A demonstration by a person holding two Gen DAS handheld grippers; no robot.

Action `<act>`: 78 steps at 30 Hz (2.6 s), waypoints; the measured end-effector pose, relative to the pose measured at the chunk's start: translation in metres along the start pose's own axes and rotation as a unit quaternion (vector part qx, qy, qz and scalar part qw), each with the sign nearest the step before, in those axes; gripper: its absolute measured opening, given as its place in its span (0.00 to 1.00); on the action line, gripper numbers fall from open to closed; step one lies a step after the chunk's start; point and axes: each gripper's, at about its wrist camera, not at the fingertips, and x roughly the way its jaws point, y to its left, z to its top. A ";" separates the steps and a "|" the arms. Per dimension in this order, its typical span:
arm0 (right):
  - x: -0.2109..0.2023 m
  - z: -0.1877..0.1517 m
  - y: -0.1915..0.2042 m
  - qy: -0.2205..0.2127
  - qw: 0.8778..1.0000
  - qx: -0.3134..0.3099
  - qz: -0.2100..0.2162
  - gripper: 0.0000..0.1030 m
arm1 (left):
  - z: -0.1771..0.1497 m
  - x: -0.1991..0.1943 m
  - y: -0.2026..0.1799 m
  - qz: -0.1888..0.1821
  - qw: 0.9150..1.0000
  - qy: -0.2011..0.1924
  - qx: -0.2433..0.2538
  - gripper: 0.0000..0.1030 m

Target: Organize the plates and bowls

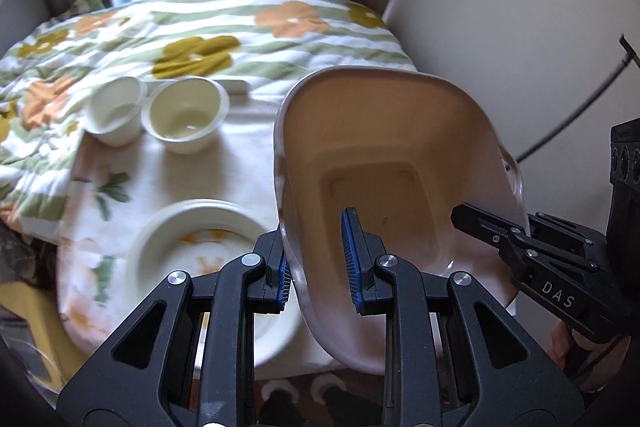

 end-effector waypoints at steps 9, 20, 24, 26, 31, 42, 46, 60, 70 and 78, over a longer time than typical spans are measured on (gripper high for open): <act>0.008 -0.026 -0.099 0.027 0.998 0.036 -0.048 0.12 | -0.021 0.099 -0.087 -0.033 0.997 0.069 0.023 0.19; 0.039 -0.066 -0.167 0.050 0.995 0.077 -0.042 0.12 | -0.054 0.166 -0.121 -0.029 0.993 0.109 0.032 0.19; 0.043 -0.073 -0.176 0.052 0.995 0.084 -0.034 0.12 | -0.055 0.177 -0.121 -0.014 0.993 0.110 0.038 0.19; 0.045 -0.075 -0.179 0.052 0.994 0.086 -0.031 0.12 | -0.055 0.178 -0.120 -0.008 0.994 0.107 0.039 0.19; 0.051 -0.077 -0.189 0.048 0.993 0.109 -0.016 0.12 | -0.055 0.185 -0.123 0.022 0.991 0.118 0.054 0.20; 0.043 -0.077 -0.193 0.026 0.987 0.159 -0.003 0.52 | -0.057 0.191 -0.123 0.018 0.990 0.129 0.061 0.20; 0.038 -0.077 -0.193 0.023 0.987 0.162 -0.001 0.52 | -0.056 0.192 -0.126 0.021 0.990 0.123 0.062 0.61; -0.035 -0.065 -0.159 -0.030 0.993 0.108 -0.025 0.52 | -0.060 0.093 -0.109 0.037 0.997 0.046 0.054 0.84; -0.068 -0.008 -0.073 -0.087 0.996 -0.003 0.017 0.76 | -0.019 -0.039 -0.036 0.113 0.990 -0.088 0.003 1.00; -0.008 0.060 0.006 -0.077 0.994 -0.035 0.075 0.98 | 0.028 -0.034 0.089 0.111 0.987 -0.073 -0.093 1.00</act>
